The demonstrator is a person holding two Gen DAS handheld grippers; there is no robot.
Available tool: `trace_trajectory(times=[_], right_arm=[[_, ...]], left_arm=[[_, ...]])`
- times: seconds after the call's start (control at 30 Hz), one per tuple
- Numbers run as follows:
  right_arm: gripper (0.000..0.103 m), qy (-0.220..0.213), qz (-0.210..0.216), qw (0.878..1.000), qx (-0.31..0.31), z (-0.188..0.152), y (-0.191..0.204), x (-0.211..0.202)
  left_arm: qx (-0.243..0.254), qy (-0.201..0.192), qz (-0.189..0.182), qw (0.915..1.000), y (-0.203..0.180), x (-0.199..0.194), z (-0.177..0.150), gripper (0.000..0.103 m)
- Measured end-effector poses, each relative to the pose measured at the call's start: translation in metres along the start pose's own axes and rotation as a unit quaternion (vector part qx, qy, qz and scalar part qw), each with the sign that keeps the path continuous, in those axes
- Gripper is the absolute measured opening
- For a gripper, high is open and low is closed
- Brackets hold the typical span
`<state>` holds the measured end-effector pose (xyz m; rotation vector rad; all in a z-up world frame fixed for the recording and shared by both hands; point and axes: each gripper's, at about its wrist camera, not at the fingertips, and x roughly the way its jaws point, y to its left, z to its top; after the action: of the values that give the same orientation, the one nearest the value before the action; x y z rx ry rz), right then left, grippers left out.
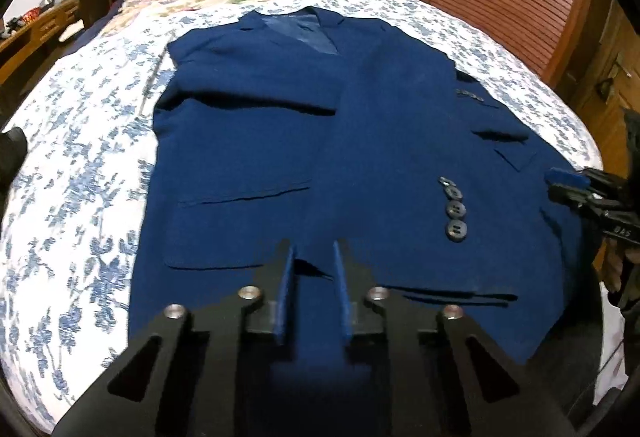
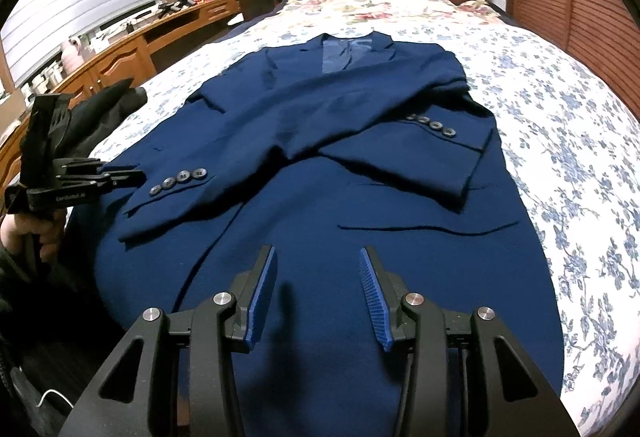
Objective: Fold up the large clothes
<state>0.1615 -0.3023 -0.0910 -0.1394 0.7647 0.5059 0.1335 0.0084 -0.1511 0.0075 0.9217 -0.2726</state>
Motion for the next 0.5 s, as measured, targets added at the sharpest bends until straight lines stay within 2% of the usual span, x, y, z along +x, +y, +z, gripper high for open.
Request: trace_trajectory(times=[0.07,0.3,0.5], right_arm=[[0.045,-0.012,-0.008,1.000,0.002,-0.002,0.001,-0.004],[0.045,-0.015,0.003,1.000,0.020,-0.013,-0.004,-0.008],[0.045,-0.020,-0.007,1.000,0.019,-0.009,-0.005,-0.013]], left_arm=[[0.001,-0.008,-0.003,1.0000,0.000,-0.005,0.001,0.006],[-0.001,-0.062,0.012,0.9980,0.006,-0.034,0.010,0.004],[-0.002,-0.051,0.021,0.9985,0.015,-0.029,0.013,0.004]])
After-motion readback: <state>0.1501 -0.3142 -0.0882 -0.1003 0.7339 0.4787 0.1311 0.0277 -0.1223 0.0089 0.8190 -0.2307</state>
